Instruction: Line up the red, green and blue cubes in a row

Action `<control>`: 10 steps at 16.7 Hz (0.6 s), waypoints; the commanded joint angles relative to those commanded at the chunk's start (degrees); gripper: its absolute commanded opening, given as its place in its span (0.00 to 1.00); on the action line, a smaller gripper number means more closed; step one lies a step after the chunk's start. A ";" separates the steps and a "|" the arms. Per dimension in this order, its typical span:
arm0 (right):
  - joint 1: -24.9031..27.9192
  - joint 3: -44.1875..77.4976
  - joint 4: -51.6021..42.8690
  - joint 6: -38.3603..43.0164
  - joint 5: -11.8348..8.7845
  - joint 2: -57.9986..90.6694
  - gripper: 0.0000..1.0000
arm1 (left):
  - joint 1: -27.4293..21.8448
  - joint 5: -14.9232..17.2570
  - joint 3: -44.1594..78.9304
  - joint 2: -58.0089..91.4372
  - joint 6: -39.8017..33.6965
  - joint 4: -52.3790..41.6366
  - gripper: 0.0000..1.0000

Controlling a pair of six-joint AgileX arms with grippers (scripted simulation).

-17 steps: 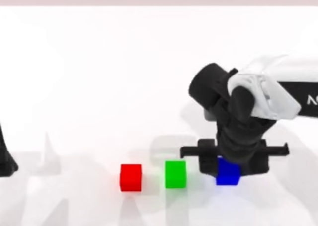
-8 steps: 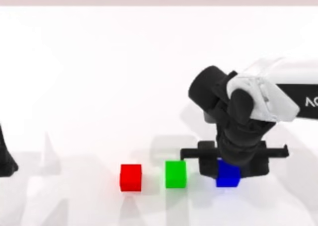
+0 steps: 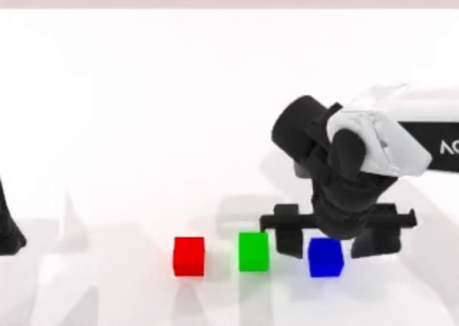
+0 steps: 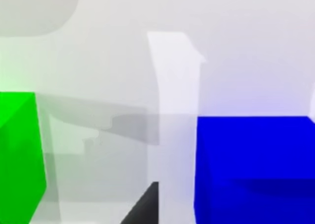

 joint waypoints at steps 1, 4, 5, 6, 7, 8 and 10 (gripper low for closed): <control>0.00 0.00 0.00 0.00 0.00 0.00 1.00 | 0.00 0.00 0.00 0.00 0.00 0.00 1.00; 0.00 0.00 0.00 0.00 0.00 0.00 1.00 | 0.00 0.00 0.00 0.00 0.00 0.00 1.00; 0.00 0.00 0.00 0.00 0.00 0.00 1.00 | 0.00 0.00 0.00 0.00 0.00 0.00 1.00; 0.00 0.00 0.00 0.00 0.00 0.00 1.00 | 0.00 0.00 0.00 0.00 0.00 0.00 1.00; 0.00 0.00 0.00 0.00 0.00 0.00 1.00 | 0.00 0.00 0.00 0.00 0.00 0.00 1.00; 0.00 0.00 0.00 0.00 0.00 0.00 1.00 | 0.00 0.00 0.00 0.00 0.00 0.00 1.00; -0.05 0.18 -0.20 0.01 0.00 -0.09 1.00 | 0.00 0.00 0.00 0.00 0.00 0.00 1.00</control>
